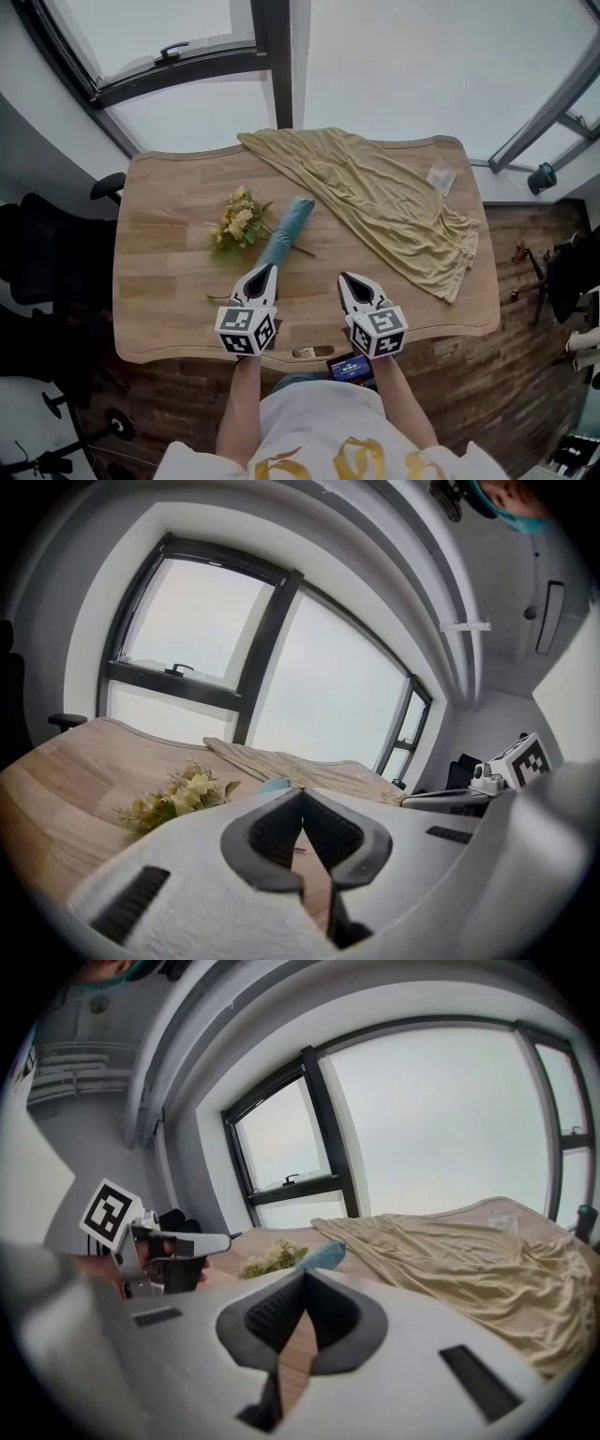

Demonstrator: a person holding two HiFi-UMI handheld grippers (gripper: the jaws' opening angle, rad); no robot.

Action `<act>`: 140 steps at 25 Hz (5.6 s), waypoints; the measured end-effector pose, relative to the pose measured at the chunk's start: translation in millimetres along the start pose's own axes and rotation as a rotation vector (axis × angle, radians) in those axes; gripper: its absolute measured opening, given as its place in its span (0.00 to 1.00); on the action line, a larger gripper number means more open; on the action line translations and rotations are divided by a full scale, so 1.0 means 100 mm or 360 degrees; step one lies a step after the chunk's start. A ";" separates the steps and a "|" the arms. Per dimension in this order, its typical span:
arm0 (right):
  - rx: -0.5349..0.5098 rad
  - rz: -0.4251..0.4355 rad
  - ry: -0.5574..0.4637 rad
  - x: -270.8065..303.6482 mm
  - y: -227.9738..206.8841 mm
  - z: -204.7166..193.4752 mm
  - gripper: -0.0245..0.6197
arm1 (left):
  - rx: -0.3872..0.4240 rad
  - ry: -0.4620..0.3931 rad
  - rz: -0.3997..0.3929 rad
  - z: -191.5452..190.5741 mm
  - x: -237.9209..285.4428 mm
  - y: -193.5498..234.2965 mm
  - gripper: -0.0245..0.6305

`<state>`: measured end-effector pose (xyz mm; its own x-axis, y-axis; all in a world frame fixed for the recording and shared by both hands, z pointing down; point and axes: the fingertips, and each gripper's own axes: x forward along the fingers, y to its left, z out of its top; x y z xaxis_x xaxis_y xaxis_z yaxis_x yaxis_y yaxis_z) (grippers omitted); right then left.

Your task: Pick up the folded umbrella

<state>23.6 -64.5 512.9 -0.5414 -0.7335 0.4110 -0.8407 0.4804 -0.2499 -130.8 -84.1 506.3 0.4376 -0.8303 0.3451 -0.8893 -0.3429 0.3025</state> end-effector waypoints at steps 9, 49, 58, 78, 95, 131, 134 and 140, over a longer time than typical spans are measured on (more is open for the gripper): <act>0.0011 -0.0021 -0.0031 0.00 -0.11 0.10 0.05 | 0.0058 0.0015 -0.0040 0.06 0.14 -0.09 0.07; 0.0114 0.0037 0.0189 0.85 -0.44 -0.27 0.05 | 0.0292 0.0542 0.0023 -0.51 0.94 0.54 0.20; 0.0178 0.0026 0.0244 1.04 -0.61 -0.42 0.05 | 0.0417 0.0797 -0.0034 -0.75 1.19 0.61 0.41; 0.0288 -0.0027 0.0354 1.20 -0.91 -0.77 0.05 | 0.0558 0.1196 -0.0060 -1.29 1.49 0.70 0.53; 0.0308 -0.0033 0.0386 1.22 -0.94 -0.88 0.05 | 0.0611 0.1172 0.0004 -1.36 1.57 0.75 0.52; 0.0253 0.0011 0.0273 1.04 -0.85 -0.56 0.05 | 0.0441 0.0927 0.0006 -1.04 1.35 0.50 0.48; 0.0239 0.0026 0.0265 1.02 -0.82 -0.54 0.05 | 0.0426 0.0906 0.0010 -1.02 1.29 0.47 0.48; 0.0278 0.0073 0.0210 0.98 -0.71 -0.46 0.05 | 0.0404 0.0859 0.0039 -0.91 1.18 0.47 0.48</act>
<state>30.7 -148.5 610.9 -0.5821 -0.6378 0.5043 -0.8111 0.4127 -0.4143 -108.9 -158.1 641.9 0.3632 -0.5217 0.7720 -0.8749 -0.4759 0.0901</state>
